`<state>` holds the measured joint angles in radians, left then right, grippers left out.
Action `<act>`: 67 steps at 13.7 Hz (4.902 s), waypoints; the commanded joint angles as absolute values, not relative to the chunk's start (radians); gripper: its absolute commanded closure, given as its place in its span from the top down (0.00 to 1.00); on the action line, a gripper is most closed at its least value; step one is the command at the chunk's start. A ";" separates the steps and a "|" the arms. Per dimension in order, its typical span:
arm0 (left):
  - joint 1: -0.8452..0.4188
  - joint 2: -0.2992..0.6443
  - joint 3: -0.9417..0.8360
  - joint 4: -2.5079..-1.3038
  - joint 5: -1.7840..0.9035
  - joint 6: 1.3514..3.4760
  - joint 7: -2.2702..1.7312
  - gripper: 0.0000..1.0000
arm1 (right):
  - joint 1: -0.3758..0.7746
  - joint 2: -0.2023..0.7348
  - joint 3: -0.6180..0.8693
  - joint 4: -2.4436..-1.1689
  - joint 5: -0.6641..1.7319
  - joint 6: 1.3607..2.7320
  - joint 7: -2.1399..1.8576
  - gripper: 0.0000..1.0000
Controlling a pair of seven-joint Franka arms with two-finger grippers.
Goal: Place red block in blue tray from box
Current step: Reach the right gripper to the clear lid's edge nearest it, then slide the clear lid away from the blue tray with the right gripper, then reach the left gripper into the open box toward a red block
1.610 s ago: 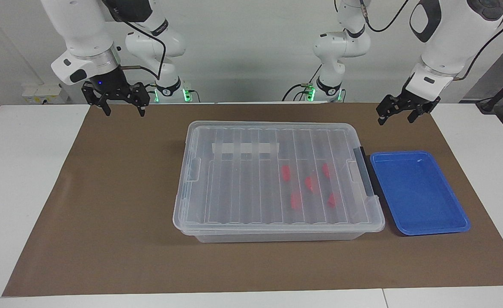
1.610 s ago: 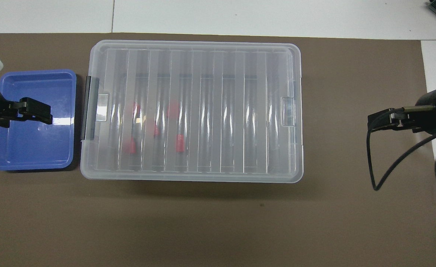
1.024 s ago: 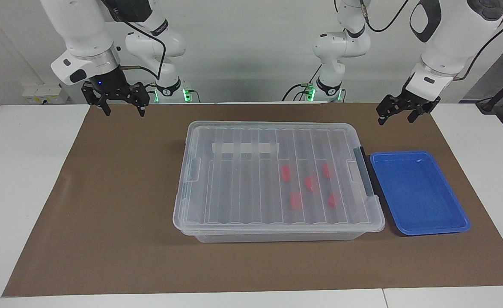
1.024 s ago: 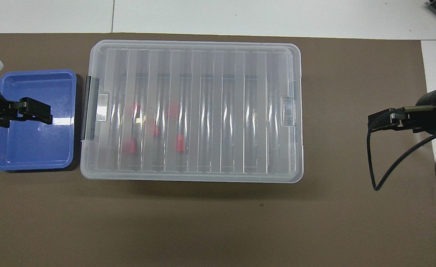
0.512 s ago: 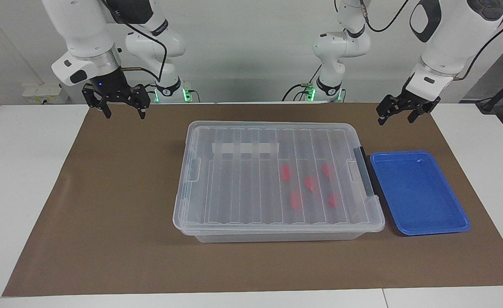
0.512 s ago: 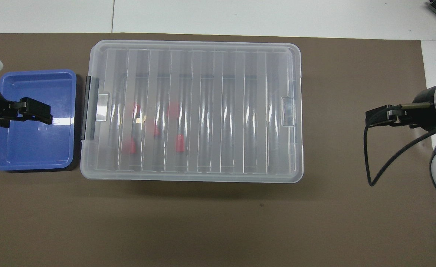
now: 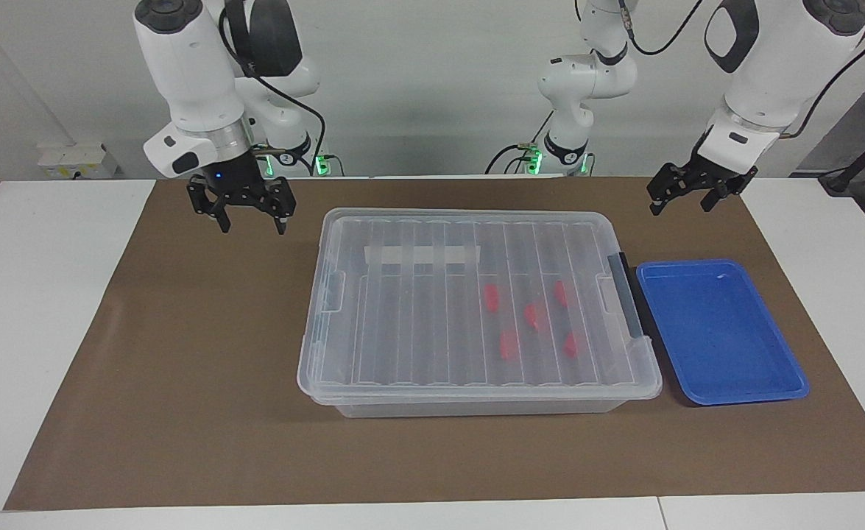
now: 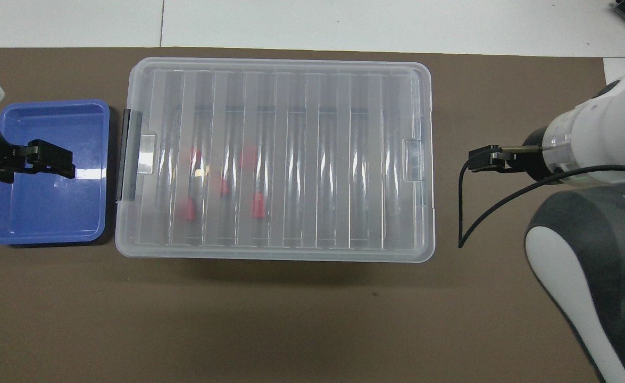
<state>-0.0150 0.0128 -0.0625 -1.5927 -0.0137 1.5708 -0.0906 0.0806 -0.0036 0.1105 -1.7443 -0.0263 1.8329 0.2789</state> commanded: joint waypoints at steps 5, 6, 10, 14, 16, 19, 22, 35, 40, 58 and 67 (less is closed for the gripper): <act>-0.006 -0.006 -0.061 -1.617 -0.029 1.582 -0.083 1.00 | 0.110 0.078 0.114 -1.787 -0.031 1.982 0.344 0.97; -0.006 -0.006 -0.063 -1.617 -0.029 1.582 -0.083 1.00 | 0.121 0.095 0.114 -1.789 -0.031 1.997 0.345 0.97; -0.006 -0.006 -0.063 -1.617 -0.029 1.582 -0.083 1.00 | 0.144 0.156 0.114 -1.789 -0.032 2.068 0.347 0.97; -0.006 -0.006 -0.061 -1.617 -0.029 1.582 -0.083 1.00 | 0.152 0.179 0.114 -1.790 -0.044 2.080 0.344 0.97; -0.006 -0.008 -0.063 -1.617 -0.029 1.582 -0.083 1.00 | 0.146 0.179 0.112 -1.790 -0.051 2.066 0.336 0.97; -0.006 -0.006 -0.063 -1.617 -0.029 1.582 -0.083 1.00 | 0.137 0.178 0.112 -1.790 -0.051 2.051 0.330 0.96; -0.006 -0.006 -0.063 -1.617 -0.029 1.582 -0.083 1.00 | 0.112 0.178 0.110 -1.790 -0.052 2.039 0.275 0.96; -0.011 -0.006 -0.063 -1.617 -0.029 1.583 -0.086 1.00 | -0.069 0.179 0.112 -1.801 -0.051 2.046 -0.155 0.96; 0.002 -0.006 -0.066 -1.661 -0.018 1.788 -0.426 1.00 | -0.150 0.179 0.112 -1.802 -0.051 2.037 -0.359 0.96; -0.319 0.278 -0.072 -1.833 0.227 2.169 -0.875 1.00 | -0.083 0.081 0.121 -1.805 -0.038 1.933 -0.116 0.96; -0.314 0.293 -0.074 -1.970 0.227 2.347 -0.821 1.00 | -0.066 -0.020 0.120 -1.789 -0.035 1.809 0.069 0.97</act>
<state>-0.3095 0.3054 -0.0838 -1.9483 0.2081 2.3219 -0.8341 -0.0551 0.0077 0.1154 -1.7915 -0.0365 1.8460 0.0399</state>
